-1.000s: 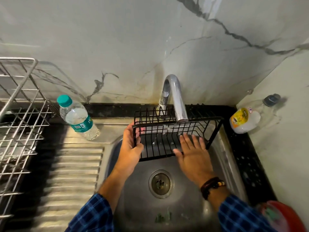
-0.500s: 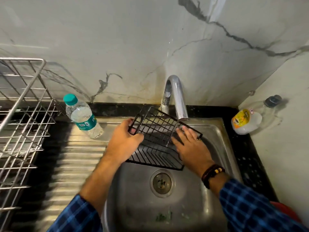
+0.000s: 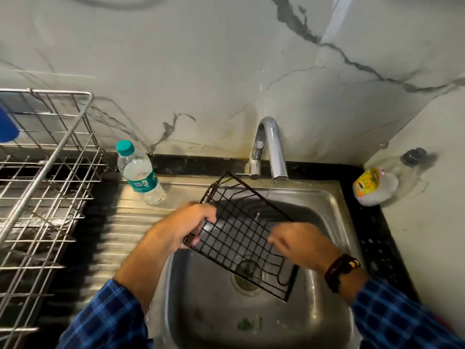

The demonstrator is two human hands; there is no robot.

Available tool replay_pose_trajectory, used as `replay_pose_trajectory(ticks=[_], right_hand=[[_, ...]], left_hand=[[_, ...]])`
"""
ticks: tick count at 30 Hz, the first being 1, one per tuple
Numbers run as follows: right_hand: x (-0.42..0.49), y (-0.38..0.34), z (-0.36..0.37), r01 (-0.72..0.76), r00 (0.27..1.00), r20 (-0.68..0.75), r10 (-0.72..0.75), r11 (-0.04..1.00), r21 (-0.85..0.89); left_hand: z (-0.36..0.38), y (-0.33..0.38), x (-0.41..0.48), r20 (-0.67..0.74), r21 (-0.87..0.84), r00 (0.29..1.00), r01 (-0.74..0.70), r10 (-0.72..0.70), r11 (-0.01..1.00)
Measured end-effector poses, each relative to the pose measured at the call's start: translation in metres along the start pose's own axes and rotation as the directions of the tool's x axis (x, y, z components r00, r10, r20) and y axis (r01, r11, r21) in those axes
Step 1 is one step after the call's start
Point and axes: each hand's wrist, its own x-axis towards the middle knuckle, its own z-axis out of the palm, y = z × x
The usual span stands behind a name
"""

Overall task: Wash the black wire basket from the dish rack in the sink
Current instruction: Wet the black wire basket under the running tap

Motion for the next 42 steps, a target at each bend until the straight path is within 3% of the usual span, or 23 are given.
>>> replay_pose_trajectory(ticks=[1,3,5,8,11,13,14,16,17,19,22,24,25,28,30,32,34,37,38,42], right_hand=[[0.0,0.004,0.002,-0.023,0.979,-0.205,0.017,0.999,-0.028],[0.002,0.003,0.001,-0.17,0.933,-0.328,0.147,0.984,-0.042],[0.009,-0.007,-0.002,-0.307,0.935,-0.16,0.315,0.949,0.076],[0.026,-0.026,-0.021,-0.496,0.868,0.091,0.488,0.851,0.171],[0.054,-0.045,-0.037,-0.442,0.895,0.016,0.445,0.883,0.159],[0.072,-0.054,-0.043,-0.38,0.925,0.08,0.372,0.882,0.279],[0.078,-0.052,-0.043,-0.391,0.92,0.164,0.355,0.836,0.385],[0.077,-0.033,-0.039,-0.51,0.86,0.37,0.35,0.612,0.604],[0.069,-0.019,-0.037,-0.576,0.817,0.452,0.357,0.521,0.63],[0.052,0.014,-0.032,-0.656,0.754,0.489,0.438,0.502,0.563],[0.038,0.042,-0.028,-0.725,0.687,0.38,0.62,0.626,0.288],[0.043,0.034,-0.028,-0.677,0.721,0.272,0.638,0.732,0.078],[0.049,0.024,-0.027,-0.642,0.75,0.249,0.612,0.764,0.056],[0.075,-0.014,-0.025,-0.471,0.867,0.331,0.372,0.828,0.303],[0.084,-0.035,-0.026,-0.465,0.868,0.443,0.223,0.677,0.571],[0.083,-0.03,-0.032,-0.545,0.834,0.483,0.267,0.539,0.642],[0.071,-0.008,-0.036,-0.607,0.792,0.43,0.433,0.482,0.633],[0.052,0.012,-0.032,-0.717,0.67,0.175,0.722,0.566,0.407],[0.049,0.007,-0.027,-0.725,0.666,0.15,0.731,0.588,0.358],[0.061,-0.045,0.007,-0.741,0.671,0.279,0.687,0.629,0.234]], left_hand=[[0.0,-0.004,0.002,0.053,-0.017,0.997,0.065,-0.064,0.998],[0.003,-0.011,0.01,0.115,-0.055,0.981,0.162,-0.155,0.985],[0.013,-0.014,0.018,0.141,-0.087,0.97,0.212,-0.199,0.973],[0.039,-0.018,0.027,0.243,-0.142,0.934,0.301,-0.262,0.943],[0.07,-0.028,0.031,0.378,-0.129,0.874,0.376,-0.305,0.917],[0.083,-0.035,0.031,0.407,-0.138,0.854,0.407,-0.323,0.903],[0.086,-0.038,0.031,0.405,-0.15,0.851,0.423,-0.335,0.894],[0.083,-0.044,0.033,0.4,-0.175,0.848,0.444,-0.349,0.879],[0.077,-0.047,0.034,0.393,-0.192,0.852,0.445,-0.347,0.875],[0.067,-0.053,0.038,0.371,-0.242,0.866,0.439,-0.335,0.865],[0.06,-0.059,0.04,0.351,-0.269,0.879,0.424,-0.322,0.865],[0.063,-0.058,0.04,0.357,-0.275,0.884,0.408,-0.302,0.871],[0.065,-0.057,0.039,0.356,-0.287,0.889,0.398,-0.288,0.871],[0.071,-0.052,0.039,0.359,-0.303,0.898,0.369,-0.253,0.879],[0.073,-0.052,0.039,0.345,-0.286,0.909,0.34,-0.235,0.896],[0.071,-0.054,0.041,0.292,-0.295,0.936,0.286,-0.199,0.912],[0.069,-0.059,0.044,0.232,-0.32,0.96,0.225,-0.154,0.92],[0.071,-0.065,0.049,0.158,-0.367,0.987,0.093,-0.036,0.926],[0.074,-0.063,0.049,0.142,-0.39,0.99,0.052,0.005,0.919],[0.09,-0.044,0.047,0.149,-0.43,0.976,-0.078,0.156,0.9]])
